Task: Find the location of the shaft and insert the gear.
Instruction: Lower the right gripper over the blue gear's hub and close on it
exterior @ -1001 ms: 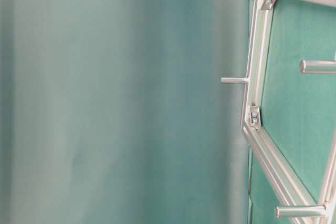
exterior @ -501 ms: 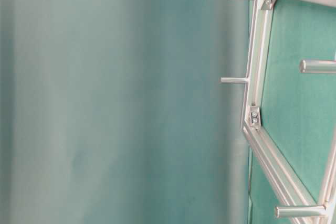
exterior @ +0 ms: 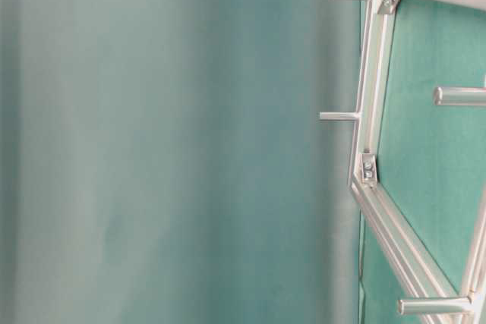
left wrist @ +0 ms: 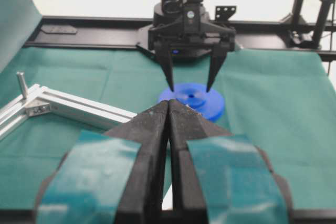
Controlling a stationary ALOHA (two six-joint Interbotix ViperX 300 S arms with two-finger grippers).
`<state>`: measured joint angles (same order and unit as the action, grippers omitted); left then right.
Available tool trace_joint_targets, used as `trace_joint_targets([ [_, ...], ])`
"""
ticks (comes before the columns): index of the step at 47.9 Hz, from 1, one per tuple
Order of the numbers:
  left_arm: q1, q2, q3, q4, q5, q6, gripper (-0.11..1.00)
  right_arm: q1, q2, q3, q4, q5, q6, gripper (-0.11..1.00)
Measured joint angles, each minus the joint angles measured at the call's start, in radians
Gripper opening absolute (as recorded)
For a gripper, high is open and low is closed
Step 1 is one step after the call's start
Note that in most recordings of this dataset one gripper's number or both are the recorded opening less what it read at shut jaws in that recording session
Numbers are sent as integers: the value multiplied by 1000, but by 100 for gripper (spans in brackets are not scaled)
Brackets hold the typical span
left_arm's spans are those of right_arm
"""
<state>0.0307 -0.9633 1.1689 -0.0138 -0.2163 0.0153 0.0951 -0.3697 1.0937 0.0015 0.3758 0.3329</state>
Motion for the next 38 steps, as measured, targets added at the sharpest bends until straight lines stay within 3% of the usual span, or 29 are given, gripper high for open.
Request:
trace_joint_targets([
  [38, 5, 2, 0, 0, 9, 0, 1, 9, 81, 8, 5, -52, 52, 91],
])
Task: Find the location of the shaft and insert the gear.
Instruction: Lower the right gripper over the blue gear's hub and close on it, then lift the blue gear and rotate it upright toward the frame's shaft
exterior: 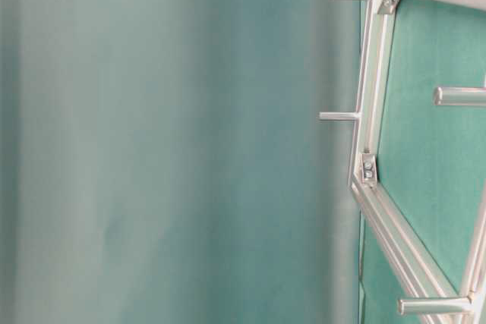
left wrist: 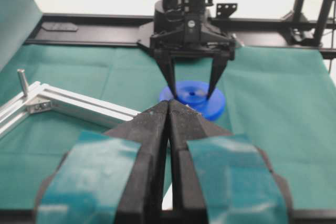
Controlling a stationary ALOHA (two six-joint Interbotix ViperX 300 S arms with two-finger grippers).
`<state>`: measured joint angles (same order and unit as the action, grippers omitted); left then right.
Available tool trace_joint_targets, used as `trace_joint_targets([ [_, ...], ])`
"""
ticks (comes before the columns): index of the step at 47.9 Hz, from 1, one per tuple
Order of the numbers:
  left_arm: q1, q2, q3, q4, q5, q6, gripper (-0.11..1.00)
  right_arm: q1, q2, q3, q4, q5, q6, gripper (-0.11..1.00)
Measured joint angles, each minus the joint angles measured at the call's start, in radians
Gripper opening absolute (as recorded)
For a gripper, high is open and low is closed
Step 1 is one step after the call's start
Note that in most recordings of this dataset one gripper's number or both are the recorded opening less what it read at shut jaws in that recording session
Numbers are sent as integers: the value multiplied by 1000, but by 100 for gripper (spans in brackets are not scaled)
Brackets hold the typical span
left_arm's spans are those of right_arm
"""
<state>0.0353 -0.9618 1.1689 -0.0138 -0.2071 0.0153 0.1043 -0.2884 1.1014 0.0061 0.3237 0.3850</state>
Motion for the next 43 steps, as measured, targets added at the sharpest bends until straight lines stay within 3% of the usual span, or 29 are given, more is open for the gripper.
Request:
trace_joint_targets([
  [9, 0, 0, 0, 0, 6, 0, 1, 0, 3, 0, 0, 0, 9, 88],
  [16, 0, -2, 0, 2, 9, 0, 1, 6, 3, -2, -2, 0, 8, 69],
  [43, 0, -2, 0, 0, 11, 0, 1, 3, -17, -23, -3, 64, 6, 69],
])
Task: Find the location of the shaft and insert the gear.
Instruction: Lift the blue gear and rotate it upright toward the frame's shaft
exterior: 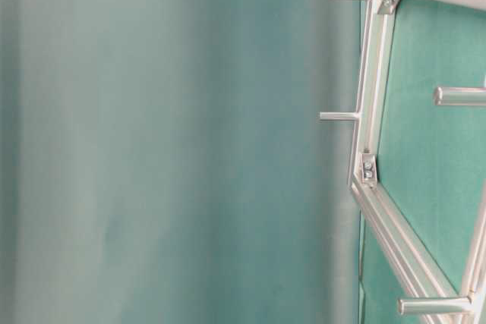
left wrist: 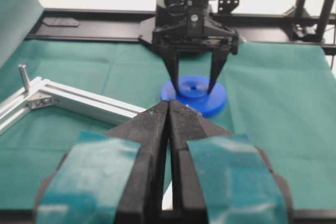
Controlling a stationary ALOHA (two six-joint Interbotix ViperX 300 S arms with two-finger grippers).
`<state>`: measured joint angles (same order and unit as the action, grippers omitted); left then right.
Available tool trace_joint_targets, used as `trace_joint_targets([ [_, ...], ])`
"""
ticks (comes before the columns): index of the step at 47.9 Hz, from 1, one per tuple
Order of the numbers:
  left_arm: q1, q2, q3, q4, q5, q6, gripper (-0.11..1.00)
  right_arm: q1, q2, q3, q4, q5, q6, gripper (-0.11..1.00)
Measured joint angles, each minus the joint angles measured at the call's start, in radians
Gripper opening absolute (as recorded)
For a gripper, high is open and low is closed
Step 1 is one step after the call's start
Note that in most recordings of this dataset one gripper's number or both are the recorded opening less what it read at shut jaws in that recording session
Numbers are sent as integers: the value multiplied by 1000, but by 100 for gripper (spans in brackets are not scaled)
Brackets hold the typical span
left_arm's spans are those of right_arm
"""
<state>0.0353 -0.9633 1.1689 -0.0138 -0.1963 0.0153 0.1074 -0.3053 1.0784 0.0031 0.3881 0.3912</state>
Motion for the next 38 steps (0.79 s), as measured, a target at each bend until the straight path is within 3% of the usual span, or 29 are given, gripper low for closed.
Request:
trace_joint_targets([
  [23, 2, 2, -2, 0, 0, 0, 1, 0, -123, -181, -5, 262, 2, 69],
  [38, 2, 2, -3, 0, 0, 0, 1, -2, -114, -275, -26, 282, 3, 69],
])
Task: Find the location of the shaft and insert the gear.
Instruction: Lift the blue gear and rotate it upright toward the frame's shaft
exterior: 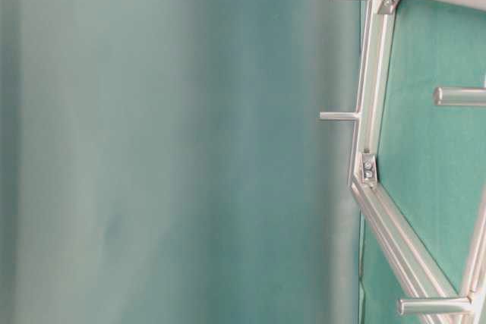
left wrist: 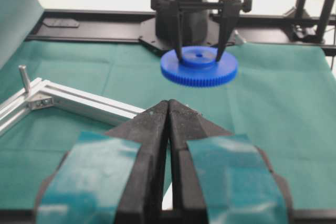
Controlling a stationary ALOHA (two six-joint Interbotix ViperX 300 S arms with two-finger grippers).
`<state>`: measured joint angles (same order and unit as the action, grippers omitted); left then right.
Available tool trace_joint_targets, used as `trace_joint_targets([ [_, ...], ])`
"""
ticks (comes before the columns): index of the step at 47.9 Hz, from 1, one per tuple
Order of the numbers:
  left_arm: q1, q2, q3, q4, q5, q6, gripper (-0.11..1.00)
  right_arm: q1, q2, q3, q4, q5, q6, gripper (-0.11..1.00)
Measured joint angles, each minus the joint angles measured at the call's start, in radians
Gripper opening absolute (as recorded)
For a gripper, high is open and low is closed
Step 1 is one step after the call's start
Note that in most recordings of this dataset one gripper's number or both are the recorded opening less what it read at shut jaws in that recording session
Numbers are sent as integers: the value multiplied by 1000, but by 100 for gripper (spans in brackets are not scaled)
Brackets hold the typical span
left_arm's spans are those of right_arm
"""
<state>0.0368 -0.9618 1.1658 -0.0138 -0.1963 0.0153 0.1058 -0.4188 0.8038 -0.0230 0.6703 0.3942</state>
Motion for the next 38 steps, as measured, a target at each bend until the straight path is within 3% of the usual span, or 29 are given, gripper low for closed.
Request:
trace_joint_targets([
  [12, 0, 0, 0, 0, 0, -2, 1, 0, 140, -126, -6, -25, -2, 69],
  [23, 0, 0, 0, 0, 0, -3, 1, 0, 290, -281, -20, 26, -3, 69],
  [38, 0, 0, -14, -2, 11, -3, 1, -15, 390, -405, -31, 64, -3, 69],
])
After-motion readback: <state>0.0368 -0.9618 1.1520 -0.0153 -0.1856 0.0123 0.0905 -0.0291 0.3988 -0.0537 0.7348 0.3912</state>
